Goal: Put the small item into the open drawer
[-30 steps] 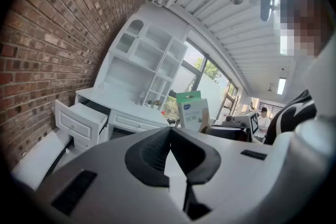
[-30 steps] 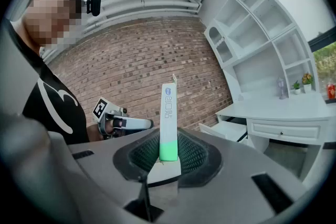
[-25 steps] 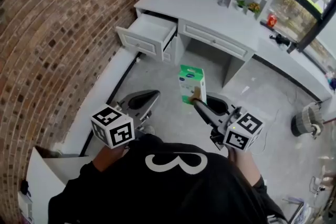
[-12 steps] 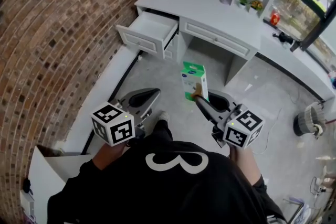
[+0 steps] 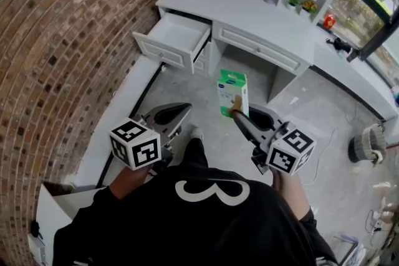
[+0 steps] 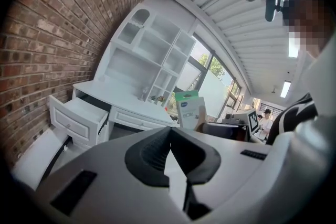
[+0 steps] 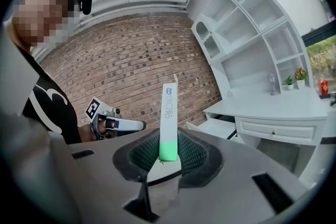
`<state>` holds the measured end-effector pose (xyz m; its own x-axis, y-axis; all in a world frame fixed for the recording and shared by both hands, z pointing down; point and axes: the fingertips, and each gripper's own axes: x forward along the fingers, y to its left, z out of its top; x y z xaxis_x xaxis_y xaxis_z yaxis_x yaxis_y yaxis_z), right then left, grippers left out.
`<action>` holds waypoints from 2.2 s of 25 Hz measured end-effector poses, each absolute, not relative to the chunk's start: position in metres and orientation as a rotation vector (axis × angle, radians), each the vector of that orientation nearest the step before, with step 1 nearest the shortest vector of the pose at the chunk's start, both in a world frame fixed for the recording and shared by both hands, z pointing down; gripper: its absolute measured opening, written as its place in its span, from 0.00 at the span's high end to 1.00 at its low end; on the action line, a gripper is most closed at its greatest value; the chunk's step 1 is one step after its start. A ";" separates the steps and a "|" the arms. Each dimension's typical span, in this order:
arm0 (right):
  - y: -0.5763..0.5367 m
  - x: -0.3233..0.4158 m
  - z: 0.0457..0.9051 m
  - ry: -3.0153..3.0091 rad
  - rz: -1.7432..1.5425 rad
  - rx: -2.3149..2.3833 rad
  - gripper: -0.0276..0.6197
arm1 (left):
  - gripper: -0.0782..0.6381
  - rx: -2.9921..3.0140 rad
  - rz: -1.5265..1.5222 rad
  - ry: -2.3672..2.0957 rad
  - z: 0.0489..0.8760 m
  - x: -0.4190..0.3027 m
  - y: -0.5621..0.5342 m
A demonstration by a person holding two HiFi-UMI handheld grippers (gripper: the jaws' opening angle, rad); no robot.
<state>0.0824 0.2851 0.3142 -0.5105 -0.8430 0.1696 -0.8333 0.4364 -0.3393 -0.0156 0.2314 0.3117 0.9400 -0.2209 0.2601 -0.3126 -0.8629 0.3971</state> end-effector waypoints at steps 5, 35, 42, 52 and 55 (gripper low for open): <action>0.233 0.102 0.324 2.618 -0.652 -1.570 0.81 | 0.89 2.625 0.311 -0.360 0.323 0.006 0.177; -0.063 0.116 0.380 2.736 -0.872 -1.587 0.81 | 0.89 2.486 0.299 -0.576 0.389 -0.001 -0.111; -0.095 0.105 0.404 2.799 -0.918 -1.564 0.81 | 0.89 2.462 0.280 -0.625 0.392 -0.012 -0.119; -0.174 0.093 0.441 2.896 -1.004 -1.512 0.81 | 0.89 2.384 0.276 -0.738 0.402 -0.037 -0.170; -0.201 0.087 0.452 2.930 -1.021 -1.508 0.81 | 0.89 2.369 0.285 -0.748 0.406 -0.041 -0.190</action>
